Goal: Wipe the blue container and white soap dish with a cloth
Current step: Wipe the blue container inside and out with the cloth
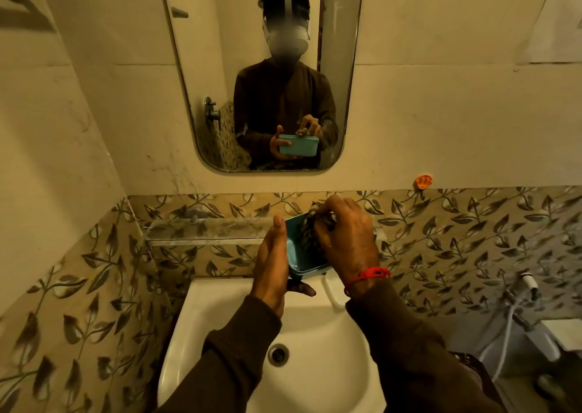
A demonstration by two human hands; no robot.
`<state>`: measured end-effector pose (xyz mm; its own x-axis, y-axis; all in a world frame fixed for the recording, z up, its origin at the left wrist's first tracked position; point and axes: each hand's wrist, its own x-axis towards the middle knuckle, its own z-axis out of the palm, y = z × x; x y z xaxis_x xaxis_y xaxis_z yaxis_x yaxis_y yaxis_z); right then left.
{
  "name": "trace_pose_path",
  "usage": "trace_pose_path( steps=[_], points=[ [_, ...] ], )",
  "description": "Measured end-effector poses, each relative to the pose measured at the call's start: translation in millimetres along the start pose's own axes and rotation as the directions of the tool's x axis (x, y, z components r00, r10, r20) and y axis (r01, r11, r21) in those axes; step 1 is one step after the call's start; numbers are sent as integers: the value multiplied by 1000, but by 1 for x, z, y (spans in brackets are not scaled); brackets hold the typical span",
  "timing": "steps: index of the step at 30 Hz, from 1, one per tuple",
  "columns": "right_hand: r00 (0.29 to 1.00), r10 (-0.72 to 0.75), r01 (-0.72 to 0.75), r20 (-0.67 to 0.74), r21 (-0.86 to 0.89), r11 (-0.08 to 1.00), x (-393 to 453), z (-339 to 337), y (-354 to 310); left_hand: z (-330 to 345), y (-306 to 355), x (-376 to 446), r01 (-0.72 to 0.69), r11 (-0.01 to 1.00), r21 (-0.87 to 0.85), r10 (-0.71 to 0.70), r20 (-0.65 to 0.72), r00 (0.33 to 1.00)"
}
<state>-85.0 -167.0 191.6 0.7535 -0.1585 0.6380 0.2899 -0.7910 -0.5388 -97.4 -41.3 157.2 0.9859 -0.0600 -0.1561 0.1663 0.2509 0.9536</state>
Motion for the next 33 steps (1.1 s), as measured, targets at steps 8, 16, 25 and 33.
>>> trace_pose_path(
  steps=[8, 16, 25, 33],
  points=[
    [963, -226, 198, 150, 181, 963, -9, -2, -11, 5, -3, 2, -36, 999, 18, 36, -2, 999],
    [998, 58, -59, -24, -51, 997, -1, -3, -1, 9, 3, -5, -112, 994, 15, 113, -76, 991],
    [977, 106, -117, 185, 49, 992, -2, 2, -4, 10, 1, -4, -139, 990, -13, 135, -175, 975],
    [919, 91, -88, 384, -26, 996, 2, -6, -13, 12, 0, -8, -175, 983, 48, 180, -135, 974]
  ],
)
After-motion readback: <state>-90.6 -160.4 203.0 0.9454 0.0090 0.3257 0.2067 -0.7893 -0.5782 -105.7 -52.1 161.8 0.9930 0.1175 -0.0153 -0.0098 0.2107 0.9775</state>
